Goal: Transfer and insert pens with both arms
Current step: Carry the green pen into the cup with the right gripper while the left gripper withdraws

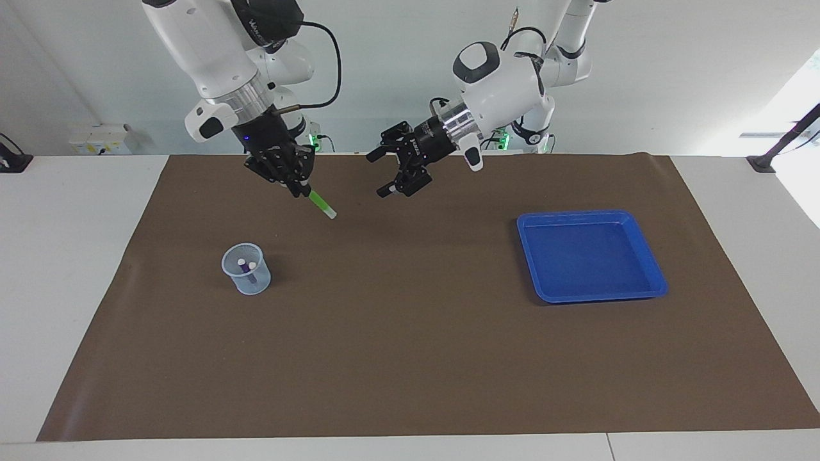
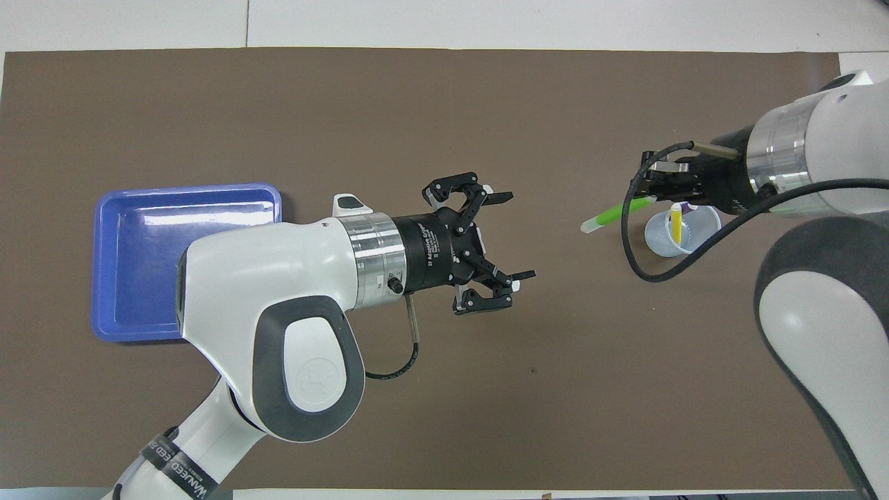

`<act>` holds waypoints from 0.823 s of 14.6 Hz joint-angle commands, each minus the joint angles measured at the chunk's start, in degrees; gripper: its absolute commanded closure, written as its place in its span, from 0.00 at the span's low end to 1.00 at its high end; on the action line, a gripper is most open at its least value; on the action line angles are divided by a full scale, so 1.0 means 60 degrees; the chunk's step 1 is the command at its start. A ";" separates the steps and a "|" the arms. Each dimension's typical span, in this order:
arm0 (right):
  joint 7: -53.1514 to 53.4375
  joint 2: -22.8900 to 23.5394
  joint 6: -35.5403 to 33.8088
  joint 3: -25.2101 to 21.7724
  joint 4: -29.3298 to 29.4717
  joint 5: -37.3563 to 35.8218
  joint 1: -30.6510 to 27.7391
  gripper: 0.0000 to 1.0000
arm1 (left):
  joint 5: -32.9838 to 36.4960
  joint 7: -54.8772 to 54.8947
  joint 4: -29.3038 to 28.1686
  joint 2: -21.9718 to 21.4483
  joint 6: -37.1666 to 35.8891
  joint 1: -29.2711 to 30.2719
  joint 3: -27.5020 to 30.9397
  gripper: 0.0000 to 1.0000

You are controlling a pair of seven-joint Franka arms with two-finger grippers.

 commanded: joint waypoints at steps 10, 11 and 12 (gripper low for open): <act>-0.4206 -0.0340 0.1719 0.0092 -0.2290 -0.1967 -0.1858 1.00 | 0.3286 0.1052 -0.1255 -0.0779 -0.1628 0.1826 0.0115 0.00; -0.4368 -0.0311 0.1924 0.0092 -0.2422 -0.1967 -0.1989 1.00 | 0.3639 0.1620 -0.1255 -0.0706 -0.1979 0.2016 0.0115 0.00; -0.4457 -0.0282 0.2173 0.0092 -0.2583 -0.1967 -0.2034 1.00 | 0.3773 0.2279 -0.1269 -0.0705 -0.2244 0.2091 0.0115 0.00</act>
